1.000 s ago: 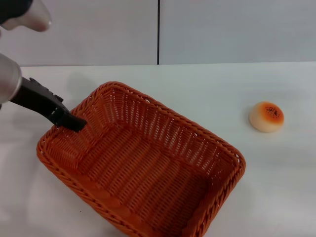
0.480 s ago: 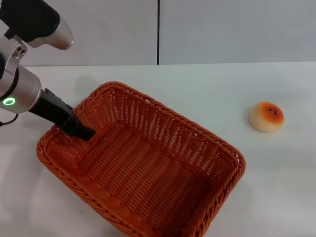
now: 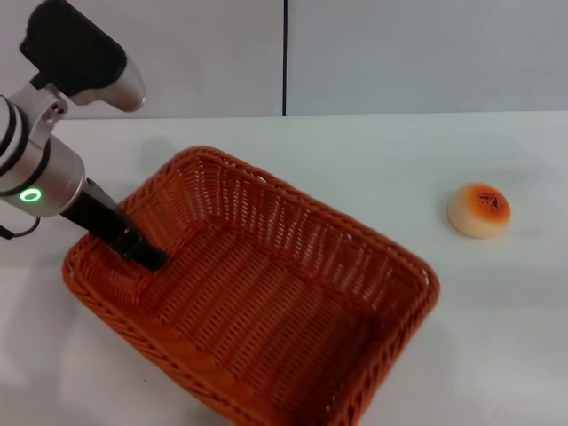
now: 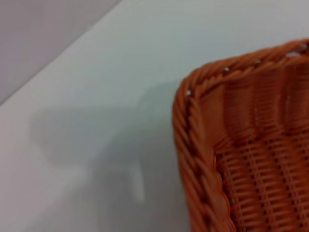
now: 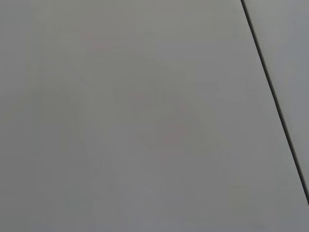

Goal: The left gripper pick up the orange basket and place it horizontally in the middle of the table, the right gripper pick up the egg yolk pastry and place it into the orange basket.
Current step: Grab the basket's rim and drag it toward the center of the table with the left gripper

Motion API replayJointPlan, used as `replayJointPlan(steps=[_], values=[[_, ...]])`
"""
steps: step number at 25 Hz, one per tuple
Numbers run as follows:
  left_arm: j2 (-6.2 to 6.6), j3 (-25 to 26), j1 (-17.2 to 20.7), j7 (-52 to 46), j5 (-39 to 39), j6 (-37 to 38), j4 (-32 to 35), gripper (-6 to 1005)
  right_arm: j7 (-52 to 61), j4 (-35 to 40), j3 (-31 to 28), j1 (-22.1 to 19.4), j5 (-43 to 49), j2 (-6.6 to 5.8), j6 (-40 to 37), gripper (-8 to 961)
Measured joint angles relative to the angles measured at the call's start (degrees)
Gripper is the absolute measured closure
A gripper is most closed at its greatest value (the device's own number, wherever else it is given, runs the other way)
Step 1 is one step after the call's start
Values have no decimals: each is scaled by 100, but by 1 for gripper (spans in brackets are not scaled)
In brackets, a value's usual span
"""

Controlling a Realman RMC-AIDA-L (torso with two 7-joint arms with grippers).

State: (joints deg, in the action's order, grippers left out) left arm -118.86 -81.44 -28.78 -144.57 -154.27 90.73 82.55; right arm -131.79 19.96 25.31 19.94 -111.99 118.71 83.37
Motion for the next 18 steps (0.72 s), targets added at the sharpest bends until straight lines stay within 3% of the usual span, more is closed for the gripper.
replayJointPlan(steps=[15,18], values=[[-15,-388,-108,-197,-217,51,135,249,2,-2,-146,-6,-7,4,-13,955],[-18,-456,-124,-255,-224,59,163,421,8,-1,-155,-7,-7,-1,-13,955]])
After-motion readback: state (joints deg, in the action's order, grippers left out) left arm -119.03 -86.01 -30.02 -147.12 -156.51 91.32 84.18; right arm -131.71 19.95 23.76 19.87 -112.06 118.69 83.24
